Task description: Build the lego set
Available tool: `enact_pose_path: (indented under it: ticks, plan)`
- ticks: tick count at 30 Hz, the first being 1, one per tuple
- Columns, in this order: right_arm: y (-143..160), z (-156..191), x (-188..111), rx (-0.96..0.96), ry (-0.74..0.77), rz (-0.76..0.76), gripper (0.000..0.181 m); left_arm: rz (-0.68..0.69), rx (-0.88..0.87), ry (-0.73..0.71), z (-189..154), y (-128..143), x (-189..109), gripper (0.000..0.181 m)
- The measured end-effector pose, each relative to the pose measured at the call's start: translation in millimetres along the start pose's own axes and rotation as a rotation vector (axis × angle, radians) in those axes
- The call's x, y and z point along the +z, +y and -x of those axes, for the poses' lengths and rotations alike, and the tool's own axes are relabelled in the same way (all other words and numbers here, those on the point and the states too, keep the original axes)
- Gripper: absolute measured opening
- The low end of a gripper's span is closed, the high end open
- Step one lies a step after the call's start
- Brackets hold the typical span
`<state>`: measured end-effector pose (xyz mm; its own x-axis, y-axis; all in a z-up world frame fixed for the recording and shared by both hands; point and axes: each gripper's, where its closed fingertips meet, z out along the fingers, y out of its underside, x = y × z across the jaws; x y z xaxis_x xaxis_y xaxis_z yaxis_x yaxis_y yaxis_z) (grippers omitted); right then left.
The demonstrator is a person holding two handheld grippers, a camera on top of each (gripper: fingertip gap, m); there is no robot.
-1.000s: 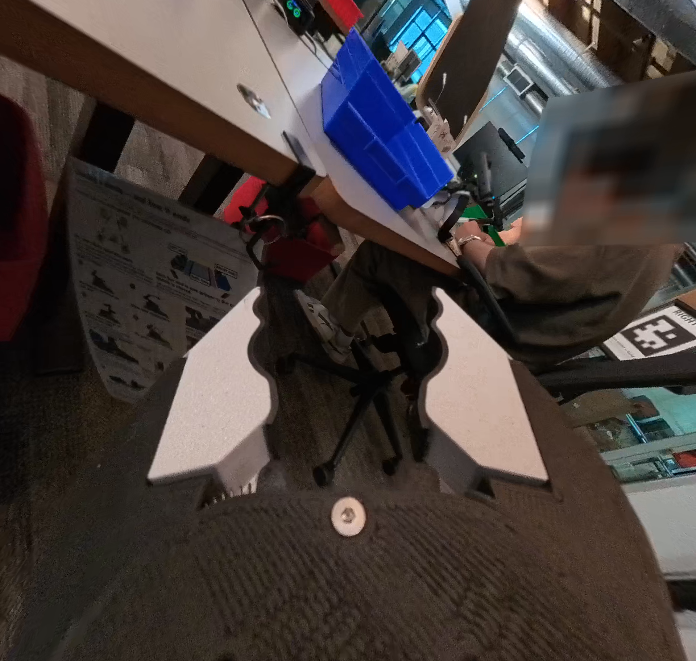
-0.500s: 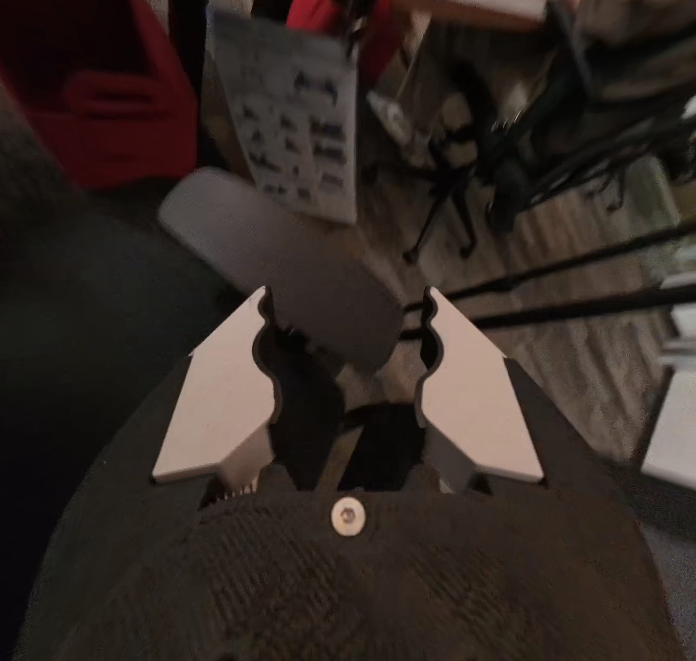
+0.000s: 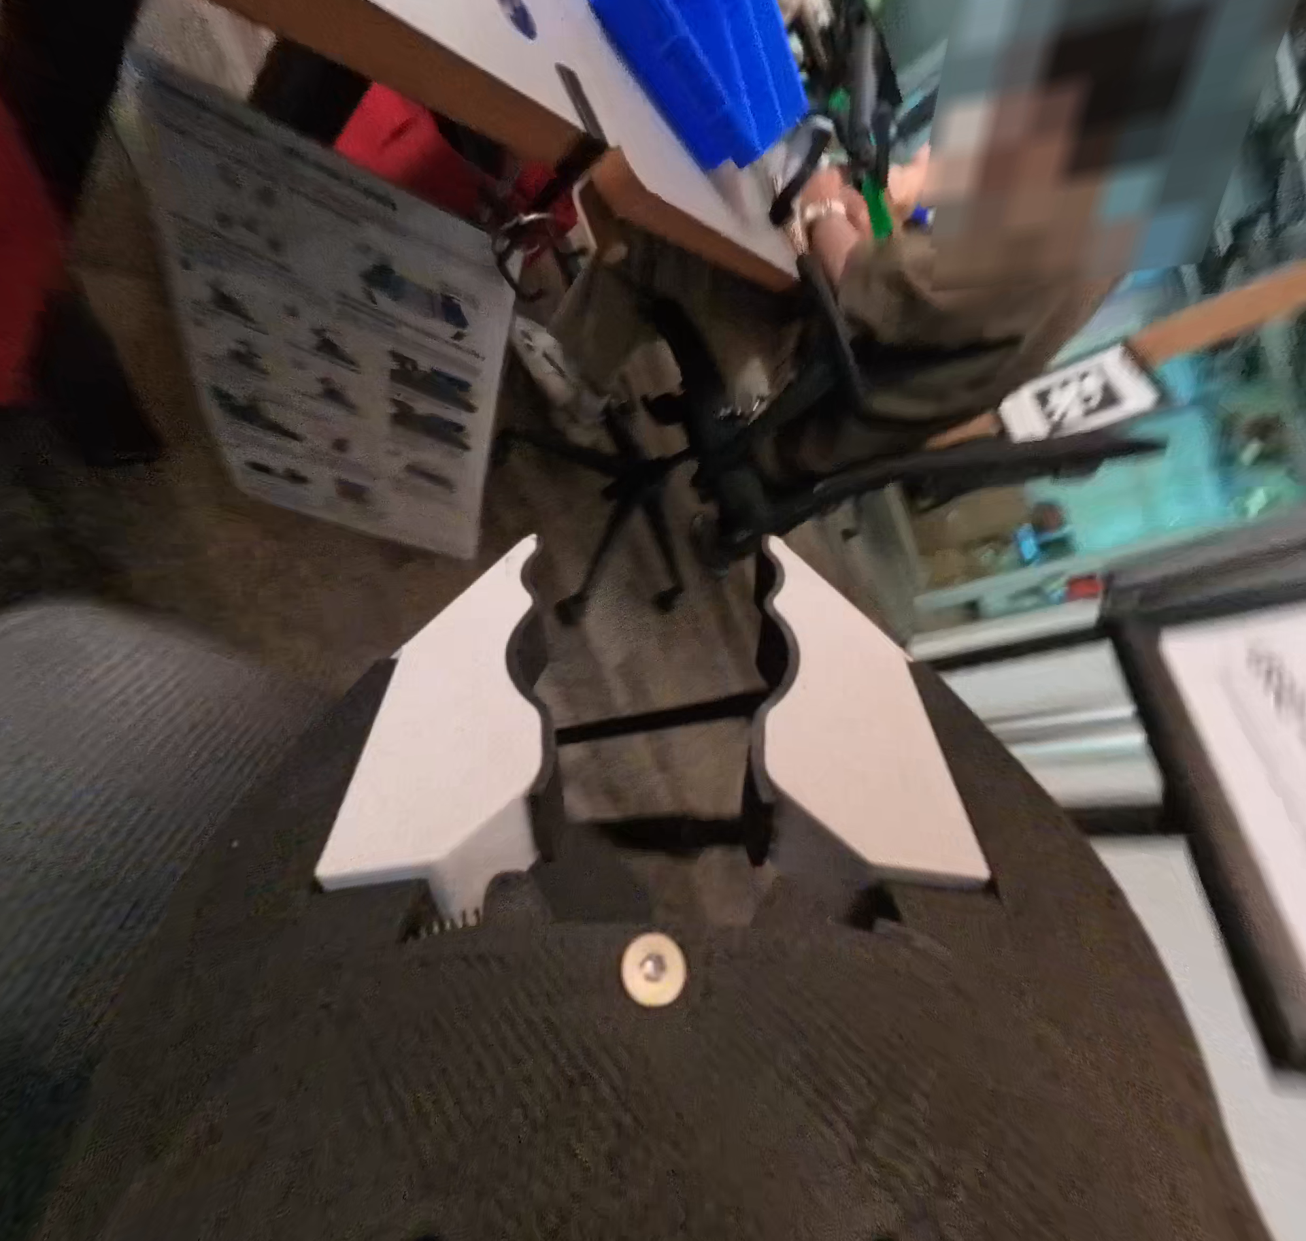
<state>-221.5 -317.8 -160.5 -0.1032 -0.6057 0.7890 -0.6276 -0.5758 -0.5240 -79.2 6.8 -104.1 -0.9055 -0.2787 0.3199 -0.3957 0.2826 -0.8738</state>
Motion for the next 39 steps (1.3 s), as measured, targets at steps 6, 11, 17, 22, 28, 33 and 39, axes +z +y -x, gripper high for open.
enact_pose_path:
  ticks: [6,11,17,22,28,33,39]
  plan:
    - [54,68,145,-0.305,-0.181,0.278,0.058,0.184,0.335,-0.493,84,33,7,0.103]
    - [79,98,127,-0.234,-0.439,0.311,0.036,0.127,0.194,-0.687,118,59,-11,0.097]
    - [108,119,93,-0.315,-0.563,0.346,0.051,0.051,-0.018,-0.685,121,79,-20,0.080]
    - [101,111,66,-0.328,-0.470,0.178,0.040,0.028,-0.107,-0.705,129,80,-27,0.072]
    - [122,98,32,-0.274,-0.505,0.013,0.027,-0.022,-0.095,-0.726,128,74,-33,0.074]
    - [174,79,24,-0.277,-0.566,0.023,0.029,-0.025,-0.087,-0.746,129,73,-34,0.077]
    - [202,57,20,-0.201,-0.597,-0.020,0.026,-0.015,-0.105,-0.766,133,75,-35,0.073]
